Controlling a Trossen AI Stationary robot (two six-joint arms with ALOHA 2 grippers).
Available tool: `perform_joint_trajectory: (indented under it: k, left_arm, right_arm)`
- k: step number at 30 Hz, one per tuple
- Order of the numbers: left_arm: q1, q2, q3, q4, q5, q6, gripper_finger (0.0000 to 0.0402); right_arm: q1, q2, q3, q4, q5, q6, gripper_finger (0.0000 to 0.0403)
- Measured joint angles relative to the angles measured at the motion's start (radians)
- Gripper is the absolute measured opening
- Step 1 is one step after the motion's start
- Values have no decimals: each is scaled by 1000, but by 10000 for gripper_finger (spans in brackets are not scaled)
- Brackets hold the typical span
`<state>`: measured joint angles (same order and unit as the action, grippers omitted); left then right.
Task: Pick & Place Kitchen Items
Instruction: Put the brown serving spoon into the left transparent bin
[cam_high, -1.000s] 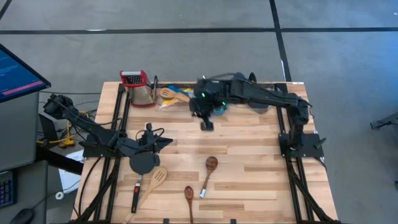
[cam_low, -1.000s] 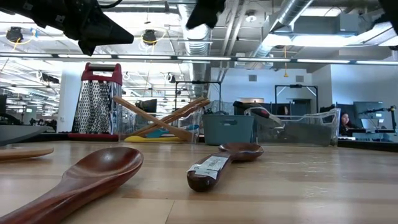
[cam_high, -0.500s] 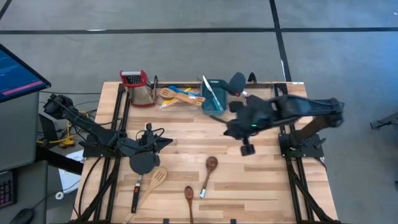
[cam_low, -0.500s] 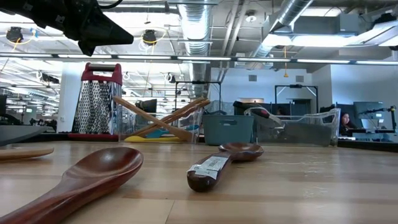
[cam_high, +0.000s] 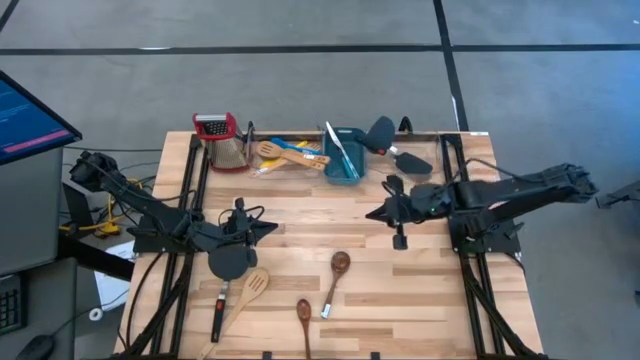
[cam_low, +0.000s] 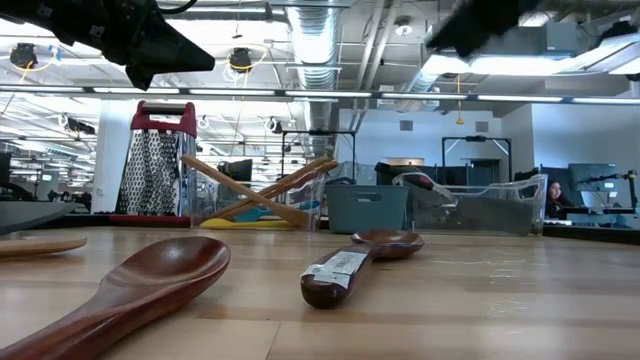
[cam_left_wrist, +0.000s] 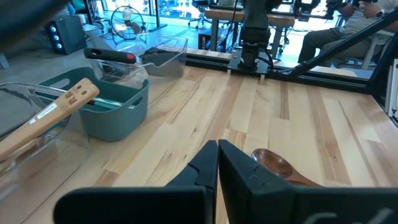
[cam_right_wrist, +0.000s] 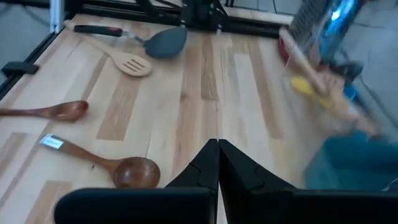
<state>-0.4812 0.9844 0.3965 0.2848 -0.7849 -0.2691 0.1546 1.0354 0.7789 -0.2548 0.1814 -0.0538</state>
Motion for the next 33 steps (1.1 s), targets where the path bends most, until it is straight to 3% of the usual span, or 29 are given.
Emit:
perform_joint_trajectory:
  k: [5,9,18,25,33]
  left_arm:
    - [0,0,0,0,0,1,2]
    - [9,0,0,0,1,2,2]
    - [27,0,0,0,9,-1,2]
    - [27,21,0,12,195,-142,2]
    - [2,300,27,147,381,-356,2]
  right_arm:
    - [-12,15,-247,309,0,199,0]
    - [15,95,-327,454,-10,360,0]
    - [103,350,-267,540,-26,456,0]
    - [138,464,-181,541,-26,439,0]
    - [133,459,-156,536,-24,364,0]
